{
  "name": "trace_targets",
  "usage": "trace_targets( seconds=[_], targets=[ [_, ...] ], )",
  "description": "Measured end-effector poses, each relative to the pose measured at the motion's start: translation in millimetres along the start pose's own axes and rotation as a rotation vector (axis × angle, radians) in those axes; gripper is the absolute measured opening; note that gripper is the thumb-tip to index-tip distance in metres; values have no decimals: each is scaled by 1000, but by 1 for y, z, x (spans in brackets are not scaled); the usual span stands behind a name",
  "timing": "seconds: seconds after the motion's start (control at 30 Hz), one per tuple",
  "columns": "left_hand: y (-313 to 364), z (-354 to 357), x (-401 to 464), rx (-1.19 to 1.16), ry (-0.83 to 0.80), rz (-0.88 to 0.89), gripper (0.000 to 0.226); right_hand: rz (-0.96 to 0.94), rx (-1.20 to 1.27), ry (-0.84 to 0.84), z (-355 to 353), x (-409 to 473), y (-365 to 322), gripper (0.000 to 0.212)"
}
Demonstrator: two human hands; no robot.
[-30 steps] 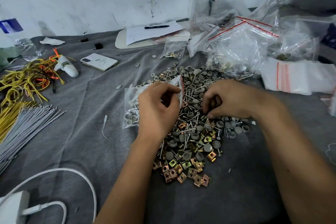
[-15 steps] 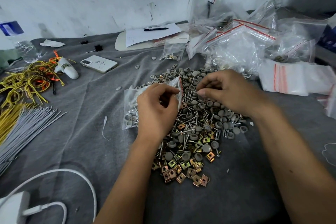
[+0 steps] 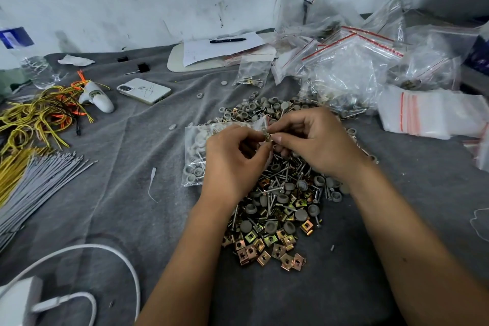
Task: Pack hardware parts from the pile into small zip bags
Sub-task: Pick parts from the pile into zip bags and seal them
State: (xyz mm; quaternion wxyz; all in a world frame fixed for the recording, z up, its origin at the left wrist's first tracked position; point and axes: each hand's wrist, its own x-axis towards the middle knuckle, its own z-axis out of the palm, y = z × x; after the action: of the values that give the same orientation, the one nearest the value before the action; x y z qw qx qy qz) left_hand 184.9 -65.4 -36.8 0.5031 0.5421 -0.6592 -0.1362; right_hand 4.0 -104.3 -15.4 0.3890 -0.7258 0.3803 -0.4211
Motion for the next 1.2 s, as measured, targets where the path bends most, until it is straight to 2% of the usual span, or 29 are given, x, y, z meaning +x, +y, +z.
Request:
trace_targets(
  seconds=[0.23, 0.43, 0.73, 0.97, 1.2],
  targets=[
    [2, 1, -2, 77, 23, 53, 10, -35, -160, 59, 6, -5, -6, 15],
    [6, 2, -3, 82, 33, 111, 13, -81, -150, 104, 14, -5, -10, 17],
    [3, -3, 0, 94, -24, 241, 19, -46, -93, 109, 12, -6, -7, 27],
    [7, 2, -1, -4, 33, 150, 17, -71, -23, 101, 18, -5, -10, 26],
    [10, 5, -3, 7, 46, 119, 19, -42, 25, 100, 20, -4, -10, 24]
  ],
)
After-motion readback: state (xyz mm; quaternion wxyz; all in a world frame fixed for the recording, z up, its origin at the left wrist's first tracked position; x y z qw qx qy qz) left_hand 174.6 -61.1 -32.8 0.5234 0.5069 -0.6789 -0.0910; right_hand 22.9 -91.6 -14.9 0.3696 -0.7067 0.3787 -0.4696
